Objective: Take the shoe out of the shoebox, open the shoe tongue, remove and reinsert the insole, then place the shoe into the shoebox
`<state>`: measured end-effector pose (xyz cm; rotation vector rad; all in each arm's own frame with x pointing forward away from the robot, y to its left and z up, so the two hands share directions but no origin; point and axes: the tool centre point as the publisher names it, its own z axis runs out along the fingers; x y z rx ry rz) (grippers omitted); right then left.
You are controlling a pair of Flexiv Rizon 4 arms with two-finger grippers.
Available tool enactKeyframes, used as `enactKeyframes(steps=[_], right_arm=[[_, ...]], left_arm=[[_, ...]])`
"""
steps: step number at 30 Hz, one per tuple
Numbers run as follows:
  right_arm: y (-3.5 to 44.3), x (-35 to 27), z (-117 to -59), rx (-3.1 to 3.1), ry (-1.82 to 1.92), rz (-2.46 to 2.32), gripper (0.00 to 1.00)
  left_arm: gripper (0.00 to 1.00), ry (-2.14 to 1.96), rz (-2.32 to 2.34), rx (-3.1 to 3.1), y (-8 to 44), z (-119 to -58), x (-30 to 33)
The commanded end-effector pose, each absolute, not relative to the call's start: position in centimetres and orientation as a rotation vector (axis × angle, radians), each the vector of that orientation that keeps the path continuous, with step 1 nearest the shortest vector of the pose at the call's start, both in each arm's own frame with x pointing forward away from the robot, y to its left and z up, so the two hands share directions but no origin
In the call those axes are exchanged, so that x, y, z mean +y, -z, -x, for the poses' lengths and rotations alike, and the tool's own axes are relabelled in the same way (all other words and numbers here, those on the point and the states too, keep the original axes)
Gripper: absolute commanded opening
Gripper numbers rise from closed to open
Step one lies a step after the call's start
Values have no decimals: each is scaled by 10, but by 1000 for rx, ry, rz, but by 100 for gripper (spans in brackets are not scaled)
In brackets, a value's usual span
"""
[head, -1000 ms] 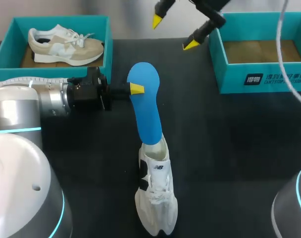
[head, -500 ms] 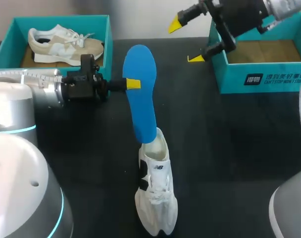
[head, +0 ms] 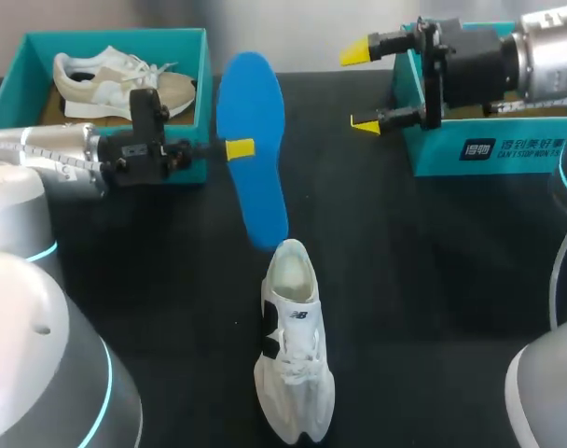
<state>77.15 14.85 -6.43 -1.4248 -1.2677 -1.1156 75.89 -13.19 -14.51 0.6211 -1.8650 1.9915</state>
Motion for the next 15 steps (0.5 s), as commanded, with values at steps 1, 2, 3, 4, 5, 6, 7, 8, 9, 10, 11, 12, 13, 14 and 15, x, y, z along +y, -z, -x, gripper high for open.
enactKeyframes(steps=[1, 2, 3, 4, 5, 6, 7, 8, 9, 10, 11, 12, 13, 14, 15], right_arm=[[71, 150, -772, -1147, 1215, 1294, 100], [72, 150, -772, -1144, 1217, 1291, 100], [73, 149, -772, -1138, 1224, 1286, 100], [73, 149, -773, -1134, 1234, 1277, 100], [73, 149, -773, -1133, 1233, 1279, 100], [74, 149, -773, -1131, 1232, 1280, 100], [74, 148, -773, -1128, 1233, 1278, 100], [73, 148, -773, -1125, 1229, 1281, 100], [73, 147, -773, -1122, 1229, 1283, 100], [73, 144, -772, -1114, 1237, 1287, 100], [73, 143, -771, -1108, 1243, 1290, 100], [74, 141, -771, -1103, 1247, 1292, 100], [74, 140, -770, -1098, 1256, 1291, 100], [75, 139, -770, -1085, 1256, 1296, 100], [75, 139, -771, -1079, 1254, 1296, 100]], left_arm=[[0, -2187, -442, -1992, 135, -755, -125], [0, -2244, -388, -2017, 132, -756, -125], [0, -2286, -325, -2041, 129, -756, -125], [0, -2354, -244, -2070, 126, -757, -124], [0, -2381, -180, -2099, 123, -757, -123], [0, -2397, -144, -2111, 119, -757, -122], [0, -2417, -112, -2121, 116, -757, -121], [0, -2442, -92, -2135, 113, -757, -120], [0, -2459, -69, -2159, 110, -757, -119], [0, -2468, -50, -2181, 109, -757, -119], [0, -2474, -17, -2211, 108, -757, -119], [0, -2491, 29, -2246, 107, -757, -120], [0, -2499, 69, -2287, 106, -757, -121], [0, -2504, 100, -2351, 106, -758, -123], [0, -2479, 133, -2468, 107, -759, -124]])
